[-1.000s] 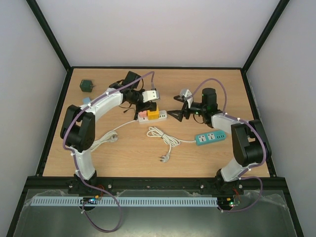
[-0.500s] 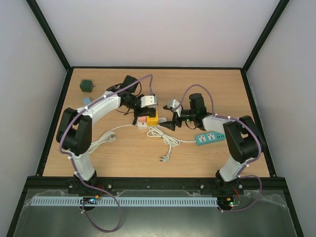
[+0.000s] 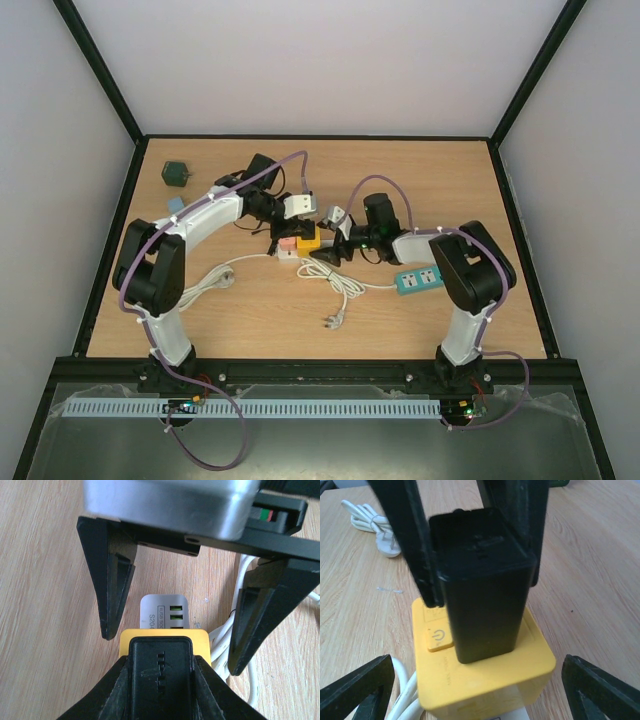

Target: Pull the plug off the socket

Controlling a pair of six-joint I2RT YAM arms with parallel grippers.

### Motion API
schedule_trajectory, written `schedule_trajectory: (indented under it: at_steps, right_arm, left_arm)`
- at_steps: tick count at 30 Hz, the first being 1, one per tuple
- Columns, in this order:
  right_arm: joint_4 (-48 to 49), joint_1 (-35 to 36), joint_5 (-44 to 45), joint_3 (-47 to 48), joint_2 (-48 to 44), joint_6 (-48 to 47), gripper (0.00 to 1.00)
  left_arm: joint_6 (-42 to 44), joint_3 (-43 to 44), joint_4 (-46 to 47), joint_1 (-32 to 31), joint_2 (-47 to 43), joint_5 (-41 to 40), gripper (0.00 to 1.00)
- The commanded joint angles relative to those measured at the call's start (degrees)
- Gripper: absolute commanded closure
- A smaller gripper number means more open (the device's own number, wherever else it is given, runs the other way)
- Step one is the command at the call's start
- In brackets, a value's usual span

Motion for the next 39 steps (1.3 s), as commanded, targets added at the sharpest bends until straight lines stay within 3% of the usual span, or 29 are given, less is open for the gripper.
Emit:
schedule_trajectory:
  at_steps: [1,4,18,39]
  right_arm:
    - [2.8,0.5,-0.3,2.8,2.1,0.5,0.11]
    - [2.1,0.5,-1.4,4.3,3.3,-0.2,0.13]
    - [-3.1,1.2,-2.4,7.0,4.5,-4.4,0.52]
    - [-5.7,1.2,-0.2,7.4,4.3,-6.2,0.68]
  left_arm:
    - [0.1,-1.3,-2.9,-0.4,-0.5,3.8,0.87]
    - [0.3,-1.1,-3.1,-0.4,-0.1,4.0,0.87]
    - [-1.1,2.3,-4.2,-0.3,0.7,5.5,0.87]
    - [-4.3,4.7,-3.9,1.3,-5.2,8.7,0.88]
